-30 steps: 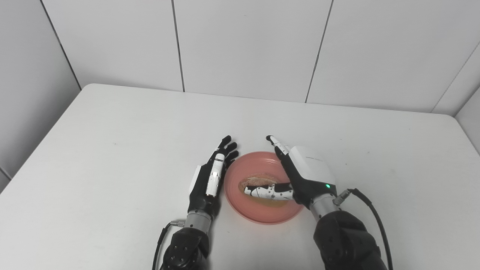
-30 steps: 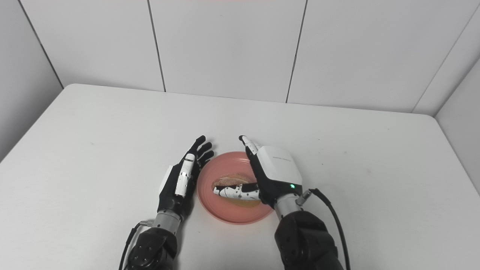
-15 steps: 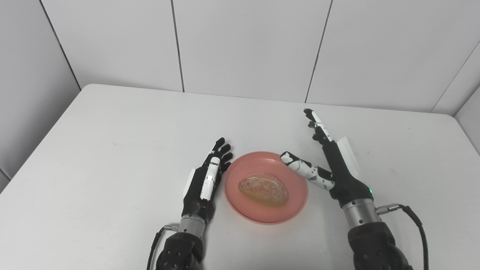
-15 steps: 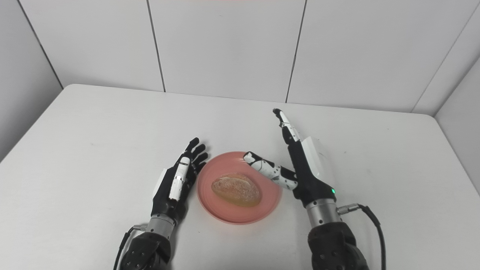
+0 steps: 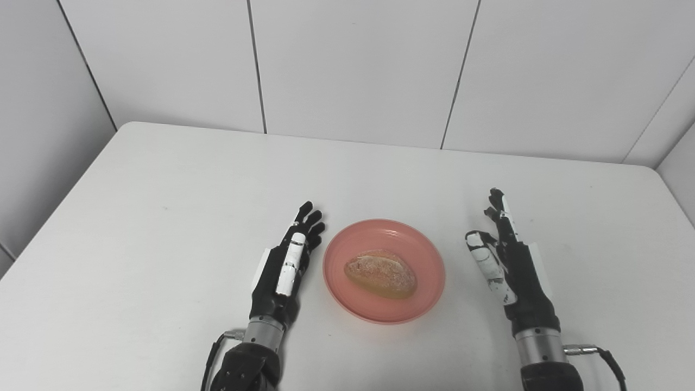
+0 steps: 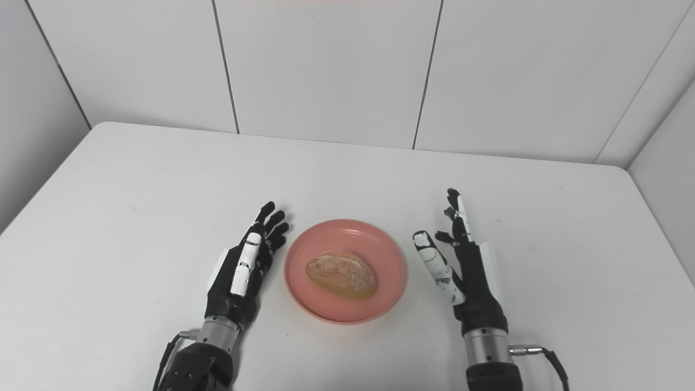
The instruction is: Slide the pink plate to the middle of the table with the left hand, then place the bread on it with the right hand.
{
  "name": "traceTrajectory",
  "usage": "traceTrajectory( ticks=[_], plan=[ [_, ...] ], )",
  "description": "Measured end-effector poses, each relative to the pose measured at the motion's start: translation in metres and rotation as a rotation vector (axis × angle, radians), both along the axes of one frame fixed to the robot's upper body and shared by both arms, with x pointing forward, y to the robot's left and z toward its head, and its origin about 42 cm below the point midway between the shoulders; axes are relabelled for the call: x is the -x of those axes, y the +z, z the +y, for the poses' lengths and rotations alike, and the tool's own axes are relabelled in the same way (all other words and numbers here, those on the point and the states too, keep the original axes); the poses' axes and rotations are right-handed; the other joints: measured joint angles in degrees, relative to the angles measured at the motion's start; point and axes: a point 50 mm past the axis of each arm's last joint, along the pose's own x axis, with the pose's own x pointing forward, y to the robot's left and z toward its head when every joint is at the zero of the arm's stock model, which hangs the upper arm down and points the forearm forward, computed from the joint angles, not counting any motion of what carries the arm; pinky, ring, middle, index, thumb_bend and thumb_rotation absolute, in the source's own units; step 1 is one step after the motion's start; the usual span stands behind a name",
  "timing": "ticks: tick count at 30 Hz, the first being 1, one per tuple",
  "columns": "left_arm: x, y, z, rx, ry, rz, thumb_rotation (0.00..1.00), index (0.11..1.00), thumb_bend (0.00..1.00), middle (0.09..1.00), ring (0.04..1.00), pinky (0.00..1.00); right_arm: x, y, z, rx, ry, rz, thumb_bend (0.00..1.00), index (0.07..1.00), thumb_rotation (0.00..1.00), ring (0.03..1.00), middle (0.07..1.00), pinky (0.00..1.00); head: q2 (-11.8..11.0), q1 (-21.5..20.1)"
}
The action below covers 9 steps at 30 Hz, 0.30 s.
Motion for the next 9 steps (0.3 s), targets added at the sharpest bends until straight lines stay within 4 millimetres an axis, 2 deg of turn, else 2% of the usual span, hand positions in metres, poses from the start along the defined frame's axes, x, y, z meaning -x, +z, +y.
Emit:
traceTrajectory(
  ticks=[1,6,9],
  plan=[
    [0.000,0.000,0.000,0.002,0.000,0.000,0.97,0.953,0.43,0.964,0.950,0.98,0.000,-0.002,0.000,-0.026,0.001,0.004,0.71,0.996,1.00,0.971,0.991,0.93,0.09,0.18],
    [0.000,-0.001,0.004,-0.002,0.004,0.001,0.98,0.963,0.41,0.974,0.963,0.99,0.005,-0.029,0.001,-0.155,0.026,0.071,0.61,1.000,1.00,0.970,0.992,0.96,0.09,0.09],
    [0.000,-0.001,0.006,-0.004,0.009,0.000,1.00,0.974,0.40,0.984,0.977,0.99,0.007,-0.041,0.001,-0.184,0.029,0.116,0.48,1.000,1.00,0.981,0.996,0.97,0.17,-0.17]
  ],
)
